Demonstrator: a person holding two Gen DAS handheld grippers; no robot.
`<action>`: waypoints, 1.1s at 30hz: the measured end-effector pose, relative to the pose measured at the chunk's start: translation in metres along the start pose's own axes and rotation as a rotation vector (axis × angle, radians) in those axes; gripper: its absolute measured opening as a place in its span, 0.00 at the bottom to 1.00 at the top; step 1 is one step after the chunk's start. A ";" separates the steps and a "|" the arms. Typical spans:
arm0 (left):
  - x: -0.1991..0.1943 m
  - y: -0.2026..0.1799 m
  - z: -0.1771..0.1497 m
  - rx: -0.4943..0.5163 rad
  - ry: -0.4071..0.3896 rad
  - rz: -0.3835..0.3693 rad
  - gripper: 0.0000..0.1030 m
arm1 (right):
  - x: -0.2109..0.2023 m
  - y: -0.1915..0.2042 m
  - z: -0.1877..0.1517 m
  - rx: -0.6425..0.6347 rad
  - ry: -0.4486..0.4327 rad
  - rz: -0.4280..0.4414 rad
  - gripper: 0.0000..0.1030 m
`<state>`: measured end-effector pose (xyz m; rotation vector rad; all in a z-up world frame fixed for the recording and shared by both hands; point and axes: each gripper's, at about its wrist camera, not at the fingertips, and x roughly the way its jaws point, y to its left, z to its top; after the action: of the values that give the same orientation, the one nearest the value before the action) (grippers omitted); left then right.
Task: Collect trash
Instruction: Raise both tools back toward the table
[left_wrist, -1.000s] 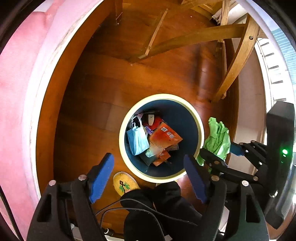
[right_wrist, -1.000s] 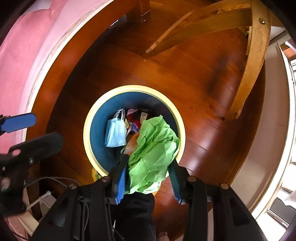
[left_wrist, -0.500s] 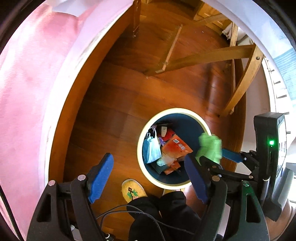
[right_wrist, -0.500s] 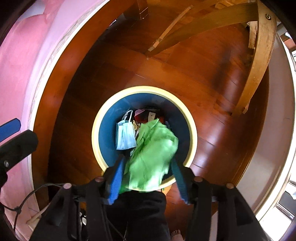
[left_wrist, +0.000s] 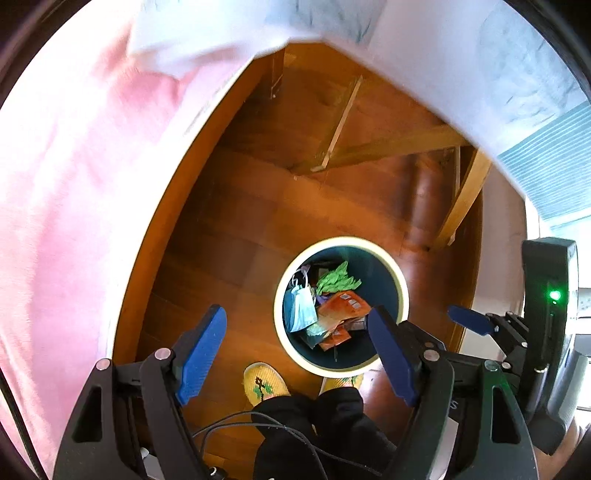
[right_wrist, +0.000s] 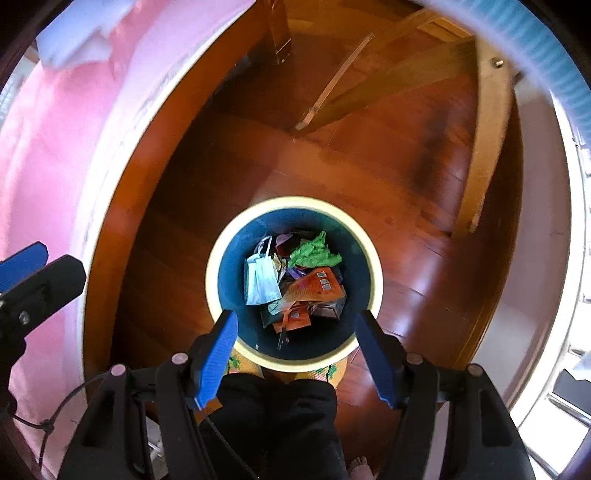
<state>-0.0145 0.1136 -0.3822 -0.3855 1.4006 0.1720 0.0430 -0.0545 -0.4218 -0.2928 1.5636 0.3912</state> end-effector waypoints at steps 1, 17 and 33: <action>-0.010 -0.001 0.003 0.001 -0.010 -0.002 0.75 | -0.007 -0.001 0.000 0.007 -0.007 0.003 0.65; -0.187 -0.033 0.044 0.108 -0.196 -0.015 0.75 | -0.198 -0.006 -0.003 0.081 -0.197 0.061 0.65; -0.306 -0.089 0.088 0.395 -0.366 -0.003 0.75 | -0.355 -0.045 -0.007 0.270 -0.505 -0.025 0.65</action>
<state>0.0455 0.0961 -0.0578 -0.0240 1.0407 -0.0384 0.0675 -0.1186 -0.0706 0.0014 1.0973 0.2080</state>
